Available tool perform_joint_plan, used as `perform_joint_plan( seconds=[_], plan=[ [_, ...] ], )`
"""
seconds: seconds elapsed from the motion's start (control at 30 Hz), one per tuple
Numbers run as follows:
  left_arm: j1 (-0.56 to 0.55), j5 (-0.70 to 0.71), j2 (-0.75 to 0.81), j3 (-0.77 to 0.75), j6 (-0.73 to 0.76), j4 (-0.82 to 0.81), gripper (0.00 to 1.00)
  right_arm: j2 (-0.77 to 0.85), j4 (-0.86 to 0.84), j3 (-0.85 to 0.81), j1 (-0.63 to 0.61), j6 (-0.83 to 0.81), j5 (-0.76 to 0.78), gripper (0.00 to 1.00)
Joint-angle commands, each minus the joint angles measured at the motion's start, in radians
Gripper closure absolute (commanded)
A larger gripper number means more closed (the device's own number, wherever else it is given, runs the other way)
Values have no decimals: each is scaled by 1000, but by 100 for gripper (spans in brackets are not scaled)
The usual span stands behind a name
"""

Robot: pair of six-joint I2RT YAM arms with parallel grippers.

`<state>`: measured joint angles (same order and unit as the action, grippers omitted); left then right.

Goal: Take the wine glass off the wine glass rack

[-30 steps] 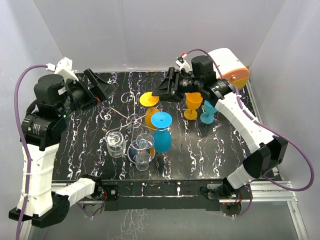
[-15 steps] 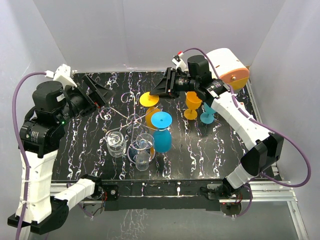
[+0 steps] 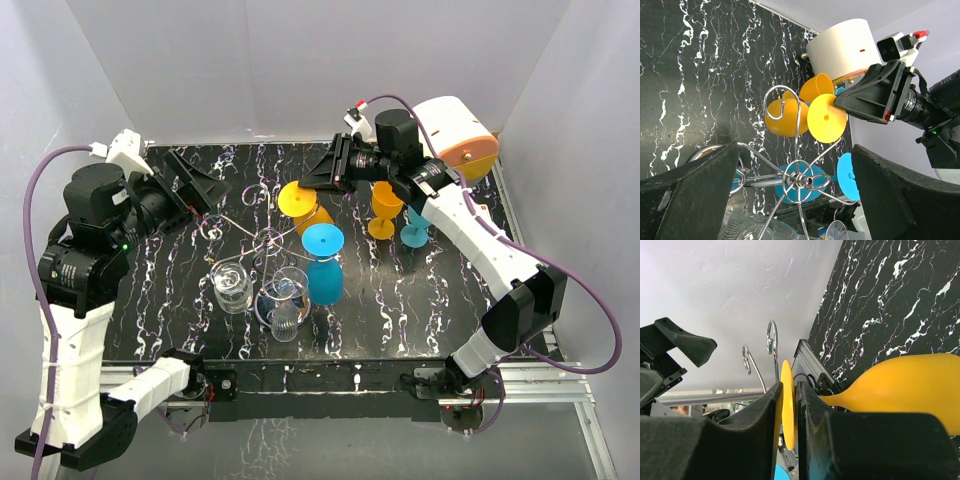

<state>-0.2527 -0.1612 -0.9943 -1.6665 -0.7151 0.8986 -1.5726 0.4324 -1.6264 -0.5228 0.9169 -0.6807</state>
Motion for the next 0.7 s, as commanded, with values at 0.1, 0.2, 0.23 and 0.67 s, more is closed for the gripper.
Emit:
perform_joint_plan(
  seconds=[0.1,0.2,0.23,0.67],
  plan=[
    [-5,-15,25,10,-3,10,7,34,-113,28,-6,68,-21,87],
    [-4,-15,28,9,-4,11,7,45,-137,43,-6,108,-28,90],
    [-5,-15,28,10,-4,12,7,51,-146,48,-6,120,-32,91],
    [-4,-10,45,12,-10,29,7,137,-249,142,23,276,0,100]
  ],
)
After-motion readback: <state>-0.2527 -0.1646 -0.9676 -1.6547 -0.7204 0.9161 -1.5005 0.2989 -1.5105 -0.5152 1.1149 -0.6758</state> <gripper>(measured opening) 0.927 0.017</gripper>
